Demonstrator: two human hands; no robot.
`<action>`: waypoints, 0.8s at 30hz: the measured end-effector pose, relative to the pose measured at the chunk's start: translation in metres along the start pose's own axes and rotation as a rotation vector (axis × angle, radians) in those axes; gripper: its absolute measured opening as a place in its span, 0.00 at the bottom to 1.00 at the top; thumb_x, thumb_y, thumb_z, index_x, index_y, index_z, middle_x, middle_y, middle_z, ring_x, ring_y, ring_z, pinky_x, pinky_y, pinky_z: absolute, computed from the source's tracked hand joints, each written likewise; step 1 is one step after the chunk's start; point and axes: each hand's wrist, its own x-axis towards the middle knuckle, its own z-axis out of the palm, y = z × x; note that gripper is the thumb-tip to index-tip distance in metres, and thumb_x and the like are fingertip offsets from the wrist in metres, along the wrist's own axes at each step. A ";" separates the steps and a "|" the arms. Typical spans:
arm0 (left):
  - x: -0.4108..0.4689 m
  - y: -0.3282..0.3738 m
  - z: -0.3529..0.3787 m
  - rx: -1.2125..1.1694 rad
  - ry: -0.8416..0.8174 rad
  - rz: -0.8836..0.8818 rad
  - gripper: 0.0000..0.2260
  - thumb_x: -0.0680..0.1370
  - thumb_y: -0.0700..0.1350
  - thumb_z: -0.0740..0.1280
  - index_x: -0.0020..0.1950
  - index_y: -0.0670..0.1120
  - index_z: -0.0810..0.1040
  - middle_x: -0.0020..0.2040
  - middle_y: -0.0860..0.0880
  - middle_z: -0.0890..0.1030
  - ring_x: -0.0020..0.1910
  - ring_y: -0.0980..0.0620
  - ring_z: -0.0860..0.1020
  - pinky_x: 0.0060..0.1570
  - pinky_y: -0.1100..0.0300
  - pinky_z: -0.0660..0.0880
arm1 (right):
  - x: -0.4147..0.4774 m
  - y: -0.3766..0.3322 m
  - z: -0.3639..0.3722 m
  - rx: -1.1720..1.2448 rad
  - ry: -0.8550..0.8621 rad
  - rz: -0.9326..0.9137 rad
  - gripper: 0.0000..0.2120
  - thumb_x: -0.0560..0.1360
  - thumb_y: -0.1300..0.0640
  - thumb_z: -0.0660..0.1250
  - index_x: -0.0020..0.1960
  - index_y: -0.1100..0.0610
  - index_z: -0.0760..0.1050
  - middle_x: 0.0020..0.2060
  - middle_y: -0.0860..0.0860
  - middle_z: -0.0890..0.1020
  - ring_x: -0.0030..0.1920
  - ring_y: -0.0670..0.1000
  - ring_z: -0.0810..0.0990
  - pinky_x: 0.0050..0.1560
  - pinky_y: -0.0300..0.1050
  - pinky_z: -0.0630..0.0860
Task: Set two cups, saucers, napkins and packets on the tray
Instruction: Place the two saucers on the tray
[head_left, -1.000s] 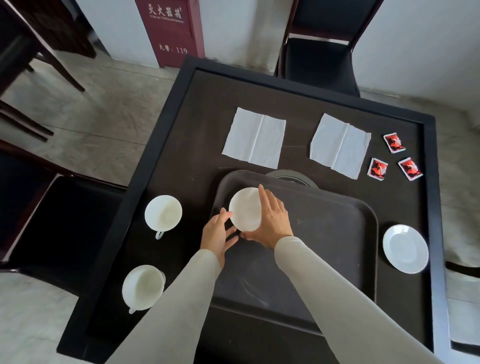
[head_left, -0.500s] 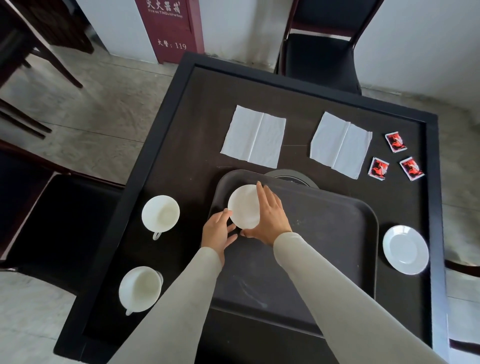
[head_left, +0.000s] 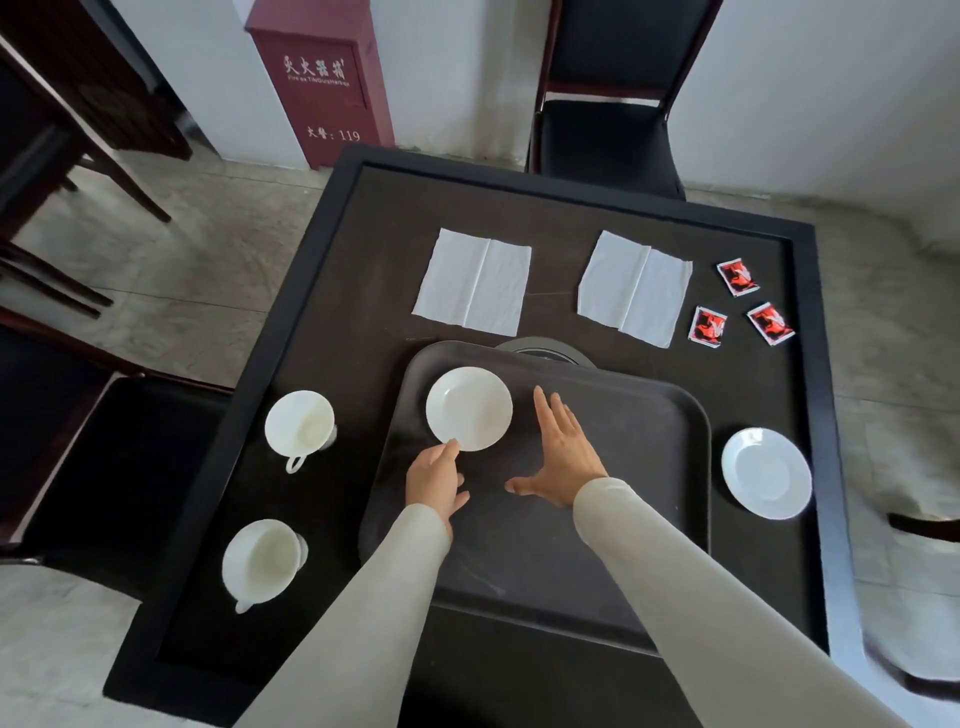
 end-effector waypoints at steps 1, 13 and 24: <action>-0.006 -0.004 0.005 0.005 -0.009 0.002 0.06 0.83 0.51 0.64 0.59 0.52 0.75 0.54 0.51 0.78 0.57 0.47 0.79 0.51 0.53 0.80 | -0.006 0.007 -0.003 -0.005 0.008 0.000 0.66 0.64 0.43 0.82 0.81 0.44 0.33 0.82 0.50 0.42 0.82 0.55 0.42 0.77 0.57 0.58; -0.078 -0.046 0.091 0.094 -0.184 -0.005 0.10 0.84 0.50 0.64 0.63 0.50 0.75 0.65 0.48 0.77 0.62 0.45 0.79 0.64 0.47 0.78 | -0.079 0.106 -0.047 0.005 0.144 0.077 0.65 0.65 0.41 0.81 0.81 0.44 0.34 0.82 0.51 0.43 0.82 0.56 0.44 0.77 0.56 0.57; -0.127 -0.076 0.169 0.191 -0.275 0.054 0.14 0.84 0.51 0.64 0.67 0.50 0.74 0.66 0.49 0.77 0.60 0.47 0.79 0.60 0.50 0.78 | -0.129 0.186 -0.091 0.009 0.226 0.090 0.65 0.65 0.40 0.81 0.81 0.46 0.34 0.83 0.53 0.44 0.82 0.57 0.47 0.77 0.56 0.56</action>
